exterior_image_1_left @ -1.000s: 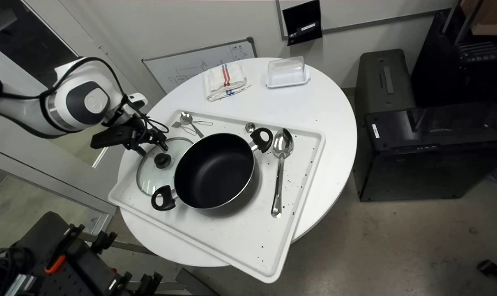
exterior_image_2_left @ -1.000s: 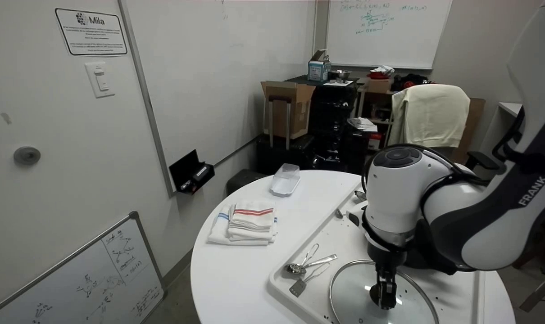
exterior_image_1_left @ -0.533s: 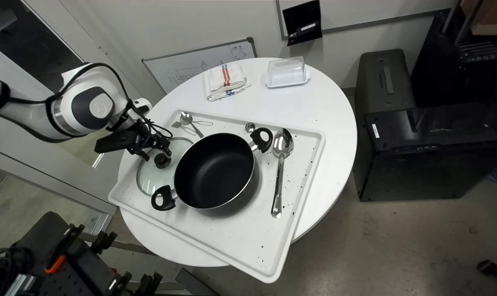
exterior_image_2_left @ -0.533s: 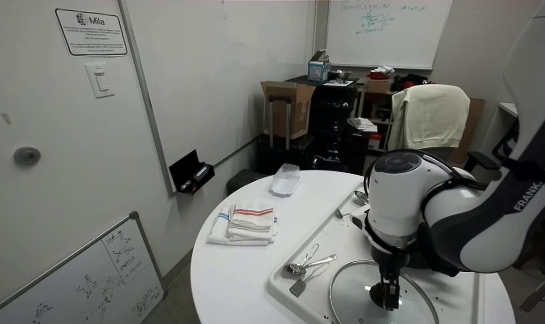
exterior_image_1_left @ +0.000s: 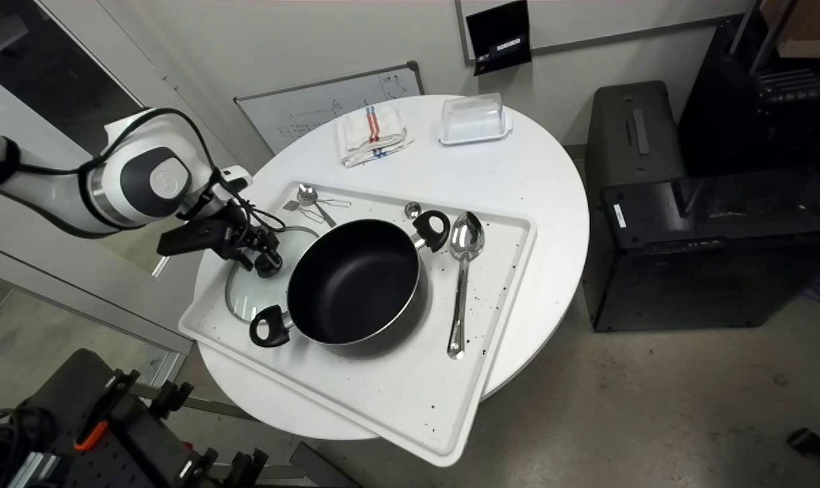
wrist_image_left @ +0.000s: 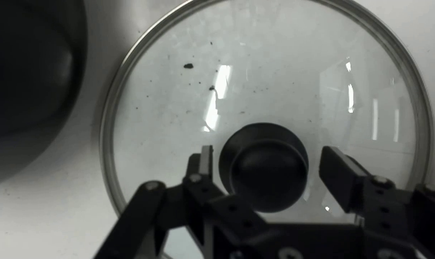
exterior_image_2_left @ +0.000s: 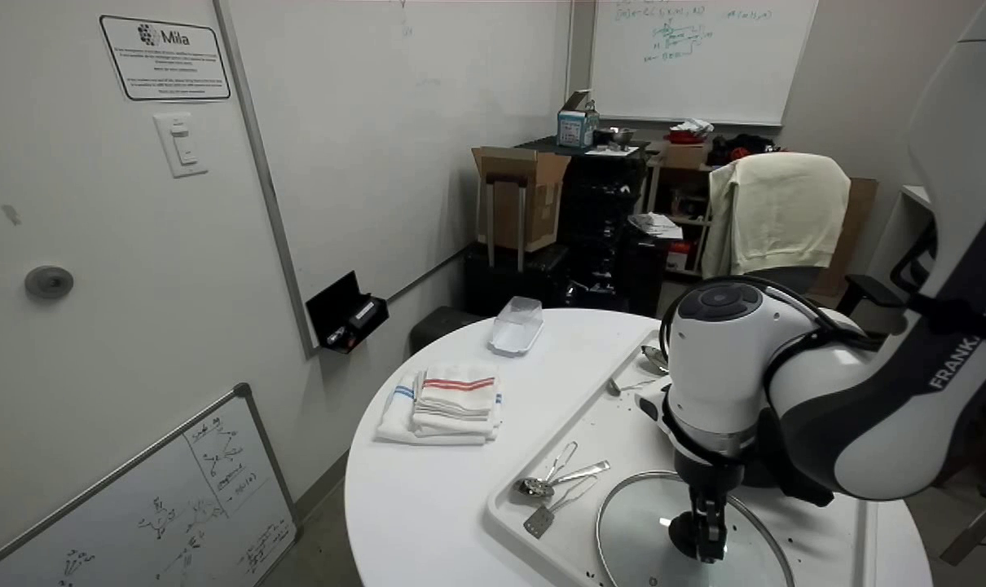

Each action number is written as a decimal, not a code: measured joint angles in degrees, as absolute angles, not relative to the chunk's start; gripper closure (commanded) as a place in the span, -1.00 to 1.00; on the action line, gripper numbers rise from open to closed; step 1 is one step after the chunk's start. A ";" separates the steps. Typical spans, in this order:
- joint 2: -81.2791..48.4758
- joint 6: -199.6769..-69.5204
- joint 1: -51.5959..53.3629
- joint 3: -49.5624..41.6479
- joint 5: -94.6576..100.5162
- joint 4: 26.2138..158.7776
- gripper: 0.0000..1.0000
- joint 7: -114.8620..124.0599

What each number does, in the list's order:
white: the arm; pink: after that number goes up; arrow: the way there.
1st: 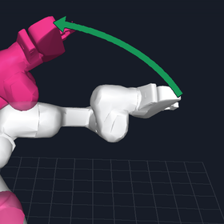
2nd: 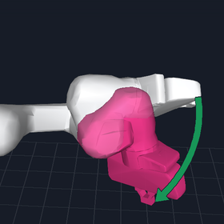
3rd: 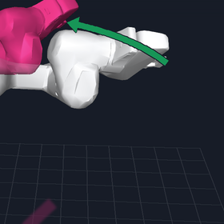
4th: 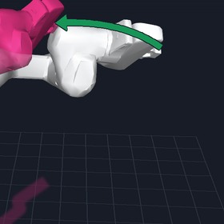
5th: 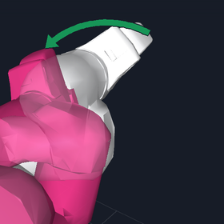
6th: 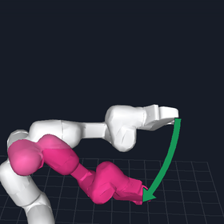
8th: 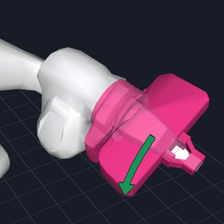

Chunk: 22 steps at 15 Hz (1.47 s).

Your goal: Place the glass lid on the pot.

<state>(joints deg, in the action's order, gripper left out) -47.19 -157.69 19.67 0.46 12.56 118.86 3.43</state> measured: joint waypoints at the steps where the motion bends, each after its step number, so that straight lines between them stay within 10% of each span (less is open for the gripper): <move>1: -47.19 -157.69 19.67 0.46 12.56 118.86 0.24 3.43; 3: -47.18 -157.69 19.67 0.46 12.56 118.86 0.51 3.43; 22: -35.34 -159.51 18.81 2.38 12.54 127.31 0.51 3.23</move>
<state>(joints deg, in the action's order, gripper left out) -35.34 -159.51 18.81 2.38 12.54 127.31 3.23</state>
